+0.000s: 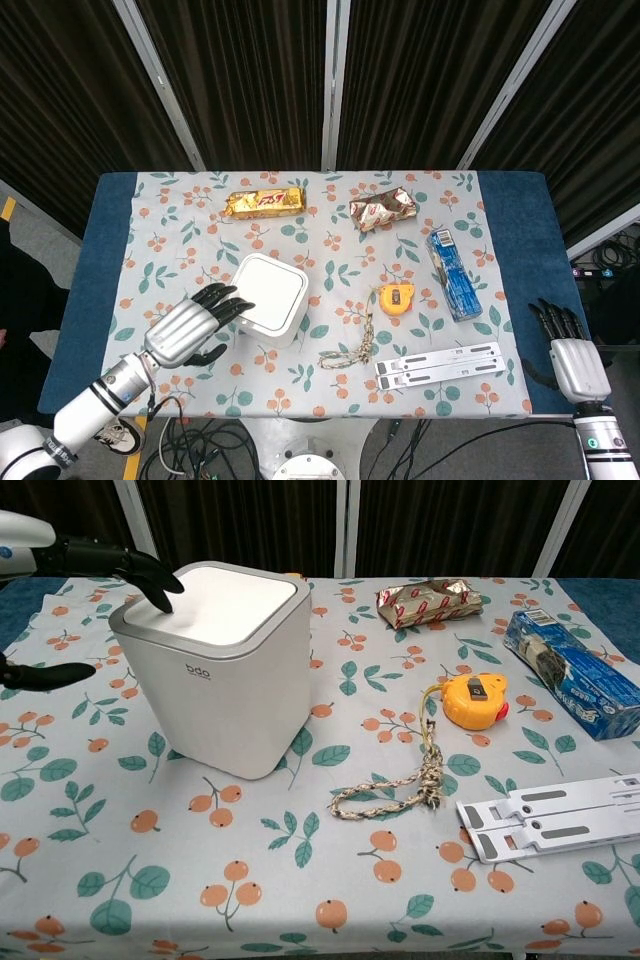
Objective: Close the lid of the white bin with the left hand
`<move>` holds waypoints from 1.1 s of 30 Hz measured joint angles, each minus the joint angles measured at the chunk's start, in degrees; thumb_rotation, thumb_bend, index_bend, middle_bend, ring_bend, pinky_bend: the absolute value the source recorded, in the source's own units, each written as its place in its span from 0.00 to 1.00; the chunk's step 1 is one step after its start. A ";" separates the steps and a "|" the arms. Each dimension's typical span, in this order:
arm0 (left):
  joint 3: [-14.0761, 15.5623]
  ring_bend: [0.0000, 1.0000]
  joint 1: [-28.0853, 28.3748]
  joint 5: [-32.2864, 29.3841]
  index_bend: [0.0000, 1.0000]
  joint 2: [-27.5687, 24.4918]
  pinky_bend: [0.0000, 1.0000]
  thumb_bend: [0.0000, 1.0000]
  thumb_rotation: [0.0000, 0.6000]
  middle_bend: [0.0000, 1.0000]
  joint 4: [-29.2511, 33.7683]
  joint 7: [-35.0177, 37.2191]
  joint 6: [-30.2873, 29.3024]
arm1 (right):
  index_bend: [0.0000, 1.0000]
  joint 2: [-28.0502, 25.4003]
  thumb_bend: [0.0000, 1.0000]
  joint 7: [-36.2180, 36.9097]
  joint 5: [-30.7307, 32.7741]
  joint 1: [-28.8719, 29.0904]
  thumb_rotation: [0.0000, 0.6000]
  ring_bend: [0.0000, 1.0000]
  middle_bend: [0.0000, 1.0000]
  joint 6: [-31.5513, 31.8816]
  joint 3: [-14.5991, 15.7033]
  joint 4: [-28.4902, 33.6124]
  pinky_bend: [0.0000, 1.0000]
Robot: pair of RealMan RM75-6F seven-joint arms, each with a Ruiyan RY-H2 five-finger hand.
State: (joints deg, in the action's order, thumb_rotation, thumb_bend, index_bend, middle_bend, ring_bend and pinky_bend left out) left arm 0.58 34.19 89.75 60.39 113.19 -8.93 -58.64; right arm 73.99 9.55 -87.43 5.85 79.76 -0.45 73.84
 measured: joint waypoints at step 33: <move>-0.81 0.05 -17.23 1.57 0.11 4.06 0.11 0.38 1.00 0.16 -8.69 0.15 -28.00 | 0.00 -0.93 0.20 0.96 -0.62 -0.39 1.00 0.00 0.00 2.01 -0.34 0.52 0.00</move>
State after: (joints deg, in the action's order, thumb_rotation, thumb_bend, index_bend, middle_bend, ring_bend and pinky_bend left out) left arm -0.23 16.96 91.31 64.46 104.50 -8.78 -86.64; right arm 73.06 10.52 -88.05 5.46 81.78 -0.79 74.36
